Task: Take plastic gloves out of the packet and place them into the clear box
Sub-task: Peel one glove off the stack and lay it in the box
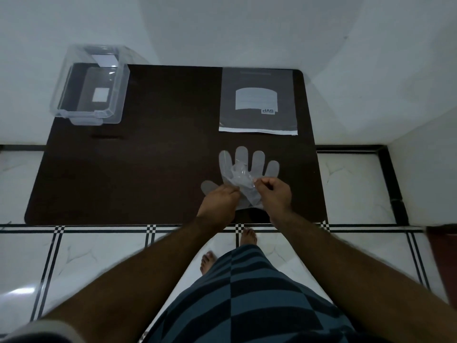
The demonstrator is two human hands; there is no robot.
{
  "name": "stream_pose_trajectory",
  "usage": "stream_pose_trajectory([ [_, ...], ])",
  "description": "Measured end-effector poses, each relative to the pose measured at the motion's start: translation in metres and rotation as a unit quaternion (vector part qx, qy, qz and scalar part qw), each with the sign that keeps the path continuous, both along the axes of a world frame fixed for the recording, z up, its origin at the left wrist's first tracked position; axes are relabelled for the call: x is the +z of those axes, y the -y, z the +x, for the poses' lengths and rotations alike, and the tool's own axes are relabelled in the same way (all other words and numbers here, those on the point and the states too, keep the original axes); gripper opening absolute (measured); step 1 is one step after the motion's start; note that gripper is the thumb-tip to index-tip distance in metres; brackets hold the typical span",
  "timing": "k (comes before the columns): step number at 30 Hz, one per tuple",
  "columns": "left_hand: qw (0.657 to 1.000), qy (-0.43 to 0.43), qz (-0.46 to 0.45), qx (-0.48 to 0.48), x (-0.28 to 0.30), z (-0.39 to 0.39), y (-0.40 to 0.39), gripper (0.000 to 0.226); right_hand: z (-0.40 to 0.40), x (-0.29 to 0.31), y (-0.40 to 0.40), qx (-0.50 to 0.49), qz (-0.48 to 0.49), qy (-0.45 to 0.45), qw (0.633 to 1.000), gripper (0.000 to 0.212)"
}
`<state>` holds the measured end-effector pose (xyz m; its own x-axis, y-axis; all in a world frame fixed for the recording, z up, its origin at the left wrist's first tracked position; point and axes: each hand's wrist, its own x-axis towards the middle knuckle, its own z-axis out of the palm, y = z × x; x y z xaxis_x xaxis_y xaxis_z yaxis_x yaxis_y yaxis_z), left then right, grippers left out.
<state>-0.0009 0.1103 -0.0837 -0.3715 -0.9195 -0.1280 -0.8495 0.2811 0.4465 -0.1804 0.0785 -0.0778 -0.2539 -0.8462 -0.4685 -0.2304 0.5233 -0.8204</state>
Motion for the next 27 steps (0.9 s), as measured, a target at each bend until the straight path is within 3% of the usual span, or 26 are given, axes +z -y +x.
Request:
stream_pose_trajectory([
  [6, 0.988, 0.089, 0.043, -0.116, -0.010, -0.001, 0.009, 0.040, -0.008, 0.004, 0.007, -0.030, 0.002, 0.004, 1.000, 0.009],
  [13, 0.987, 0.105, 0.034, -0.120, -0.011, -0.006, 0.017, 0.038, -0.024, 0.012, 0.014, -0.061, -0.010, 0.020, 0.998, 0.009],
  [27, 0.968, 0.166, 0.092, -0.167, -0.012, -0.023, 0.043, 0.068, -0.052, 0.051, 0.053, -0.087, -0.059, 0.020, 0.994, 0.018],
])
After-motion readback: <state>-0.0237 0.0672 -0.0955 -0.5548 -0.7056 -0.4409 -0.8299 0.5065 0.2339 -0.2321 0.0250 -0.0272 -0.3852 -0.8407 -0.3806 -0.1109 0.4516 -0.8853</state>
